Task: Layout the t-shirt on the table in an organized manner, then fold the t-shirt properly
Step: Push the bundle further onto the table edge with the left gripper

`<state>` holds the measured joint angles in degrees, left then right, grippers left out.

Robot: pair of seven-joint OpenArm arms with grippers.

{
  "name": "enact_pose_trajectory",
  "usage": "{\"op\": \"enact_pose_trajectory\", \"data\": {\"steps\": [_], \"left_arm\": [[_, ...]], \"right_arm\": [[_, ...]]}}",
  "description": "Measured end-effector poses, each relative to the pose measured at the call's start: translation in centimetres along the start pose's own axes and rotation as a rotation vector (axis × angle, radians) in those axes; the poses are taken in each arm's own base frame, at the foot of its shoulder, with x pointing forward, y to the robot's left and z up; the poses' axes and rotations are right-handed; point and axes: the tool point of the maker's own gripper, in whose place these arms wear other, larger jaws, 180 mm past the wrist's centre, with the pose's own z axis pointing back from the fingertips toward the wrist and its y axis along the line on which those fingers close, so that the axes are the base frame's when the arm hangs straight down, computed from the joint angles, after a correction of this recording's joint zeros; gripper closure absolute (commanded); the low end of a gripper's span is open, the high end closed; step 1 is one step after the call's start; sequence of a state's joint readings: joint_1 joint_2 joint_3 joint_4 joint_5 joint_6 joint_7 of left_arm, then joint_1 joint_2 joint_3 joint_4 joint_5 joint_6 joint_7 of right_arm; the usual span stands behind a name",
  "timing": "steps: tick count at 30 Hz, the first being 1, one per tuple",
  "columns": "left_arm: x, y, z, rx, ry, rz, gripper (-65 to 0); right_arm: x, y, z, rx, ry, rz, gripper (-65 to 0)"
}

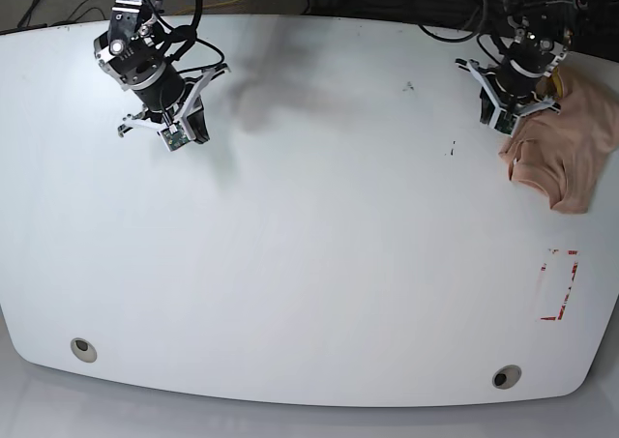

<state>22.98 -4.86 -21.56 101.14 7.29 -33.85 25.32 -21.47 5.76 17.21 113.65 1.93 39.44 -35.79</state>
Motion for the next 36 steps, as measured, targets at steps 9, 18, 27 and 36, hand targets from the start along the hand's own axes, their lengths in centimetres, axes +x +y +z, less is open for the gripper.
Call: {"op": "enact_pose_trajectory", "data": {"steps": [9,18,27,36], "left_arm": [[3.2,1.6,-1.0,0.037,-0.074,-0.011,-2.5],[0.0,3.8,-2.0,0.035,0.027,-0.038,-2.5],[-1.9,7.5,-1.4,0.109,0.066,0.016,-2.5],[-3.2,11.4,0.0,0.197,0.09,0.041,-2.5]], "right_arm": [[0.0,0.1,0.0,0.002,-0.002,-0.003,-1.3],[-0.1,0.1,0.0,0.004,0.0,-0.004,-1.3],[-0.1,0.1,0.0,0.003,0.0,-0.004,-1.3],[0.0,0.1,0.0,0.004,-0.002,-0.005,-1.3]]}}
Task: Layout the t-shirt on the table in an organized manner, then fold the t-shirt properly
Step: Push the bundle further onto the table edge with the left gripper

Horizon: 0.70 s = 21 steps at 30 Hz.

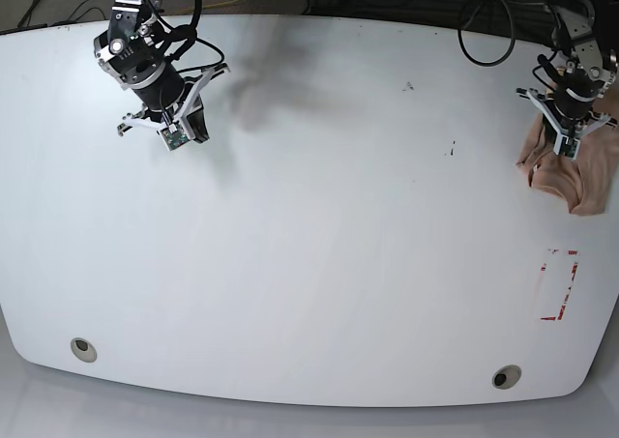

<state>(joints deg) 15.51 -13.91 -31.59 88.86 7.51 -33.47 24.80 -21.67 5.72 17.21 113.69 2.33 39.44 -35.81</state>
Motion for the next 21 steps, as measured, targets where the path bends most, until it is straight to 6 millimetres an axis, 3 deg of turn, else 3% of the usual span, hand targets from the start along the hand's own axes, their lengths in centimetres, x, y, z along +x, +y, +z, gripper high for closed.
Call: {"op": "enact_pose_trajectory", "data": {"steps": [7,13,17,21], "left_arm": [[-1.6,1.9,0.1,0.038,0.034,0.047,-2.5],[-1.3,2.4,0.1,0.048,0.026,0.044,-2.5],[0.0,1.2,0.3,0.011,-0.001,0.007,-2.5],[1.9,-1.7,0.3,-0.074,-0.045,-0.051,-2.5]], "right_arm": [[1.0,0.7,0.1,0.043,-0.058,-0.056,-1.3],[0.9,0.4,0.2,0.035,-0.056,-0.057,-1.3],[0.9,0.4,0.2,0.036,-0.055,-0.057,-1.3],[1.0,0.5,0.1,0.036,-0.057,-0.059,-1.3]]}}
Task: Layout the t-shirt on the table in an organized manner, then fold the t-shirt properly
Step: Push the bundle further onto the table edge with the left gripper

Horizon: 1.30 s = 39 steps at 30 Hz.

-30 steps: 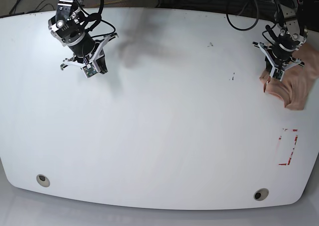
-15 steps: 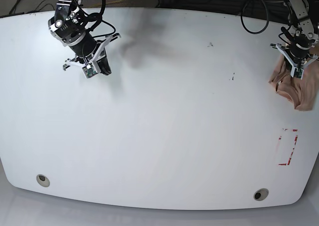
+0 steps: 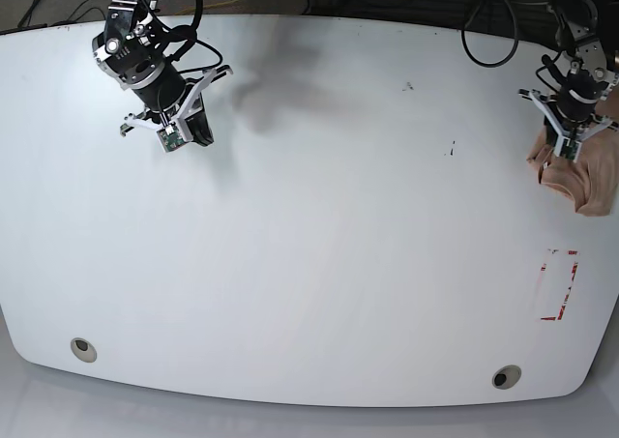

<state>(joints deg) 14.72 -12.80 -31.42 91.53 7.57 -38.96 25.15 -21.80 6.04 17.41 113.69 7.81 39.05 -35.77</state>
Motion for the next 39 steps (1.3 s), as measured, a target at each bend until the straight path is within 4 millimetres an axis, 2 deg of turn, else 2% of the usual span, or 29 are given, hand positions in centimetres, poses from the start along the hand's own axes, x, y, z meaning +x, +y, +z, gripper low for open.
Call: {"op": "enact_pose_trajectory", "data": {"steps": [3,6,11,14,16,20,22,29,33,39], "left_arm": [[1.5,-2.4,-0.3,-0.048,-0.042,-0.007,-2.5],[2.2,-3.9,-0.7,-0.083,-0.055,-0.011,-2.5],[4.1,-4.5,-1.6,-0.093,-0.079,-0.027,-2.5],[5.5,-4.2,-2.1,-0.084,-0.122,-0.008,-2.5],[5.4,-3.8,-2.5,-0.062,-0.11,-0.008,-2.5],[4.0,-2.8,-3.4,-0.018,-0.031,-0.012,-2.5],[3.9,-2.5,-3.7,-0.016,-0.03,-0.007,-2.5],[1.8,-1.1,-4.0,-0.007,0.016,0.008,-2.5],[0.8,0.8,-3.7,0.037,0.037,0.039,-2.6],[0.8,3.7,-3.2,0.091,0.024,0.068,-2.6]], "right_arm": [[0.0,0.0,0.0,0.0,0.001,0.0,-1.3],[0.0,0.0,0.0,-0.001,0.002,0.0,-1.3],[0.0,0.0,0.0,0.0,0.001,0.0,-1.3],[0.0,0.0,0.0,0.0,0.0,-0.001,-1.3],[0.0,0.0,0.0,-0.001,0.002,0.0,-1.3],[0.0,-0.1,0.0,-0.002,0.001,-0.001,-1.3],[0.0,-0.1,0.0,-0.003,0.001,-0.001,-1.3],[0.0,-0.1,0.0,-0.003,0.001,-0.001,-1.3],[0.0,0.0,0.0,-0.001,-0.002,-0.003,-1.3],[0.0,-0.1,0.1,-0.003,0.0,-0.001,-1.3]]}}
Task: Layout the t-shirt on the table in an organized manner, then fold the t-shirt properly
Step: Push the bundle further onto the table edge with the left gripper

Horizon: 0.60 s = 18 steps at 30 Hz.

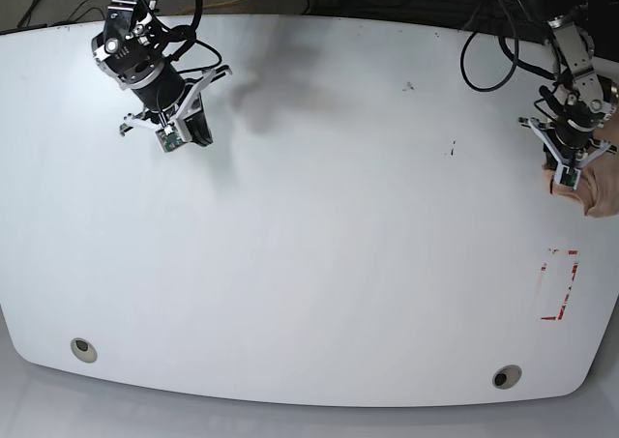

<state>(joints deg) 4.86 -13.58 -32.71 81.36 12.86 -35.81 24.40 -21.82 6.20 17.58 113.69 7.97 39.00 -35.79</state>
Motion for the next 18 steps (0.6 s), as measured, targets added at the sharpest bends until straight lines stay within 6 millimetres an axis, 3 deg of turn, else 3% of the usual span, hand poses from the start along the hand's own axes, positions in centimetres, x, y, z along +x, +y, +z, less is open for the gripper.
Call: {"op": "enact_pose_trajectory", "data": {"steps": [5,8,13,18], "left_arm": [[-2.0,1.9,-0.1,0.022,0.05,0.022,-2.6],[-2.1,2.7,-0.1,0.037,0.059,0.036,-2.6],[-1.0,3.0,-0.2,0.041,0.03,0.036,-2.6],[0.4,2.1,0.7,-0.008,-0.002,-0.023,-2.6]], "right_arm": [[0.0,0.0,0.0,0.002,-0.001,0.0,-1.3],[0.0,0.1,0.0,0.004,-0.001,0.001,-1.3],[0.0,0.0,0.0,0.001,0.0,0.001,-1.3],[0.0,0.1,0.0,0.002,-0.001,0.0,-1.3]]}}
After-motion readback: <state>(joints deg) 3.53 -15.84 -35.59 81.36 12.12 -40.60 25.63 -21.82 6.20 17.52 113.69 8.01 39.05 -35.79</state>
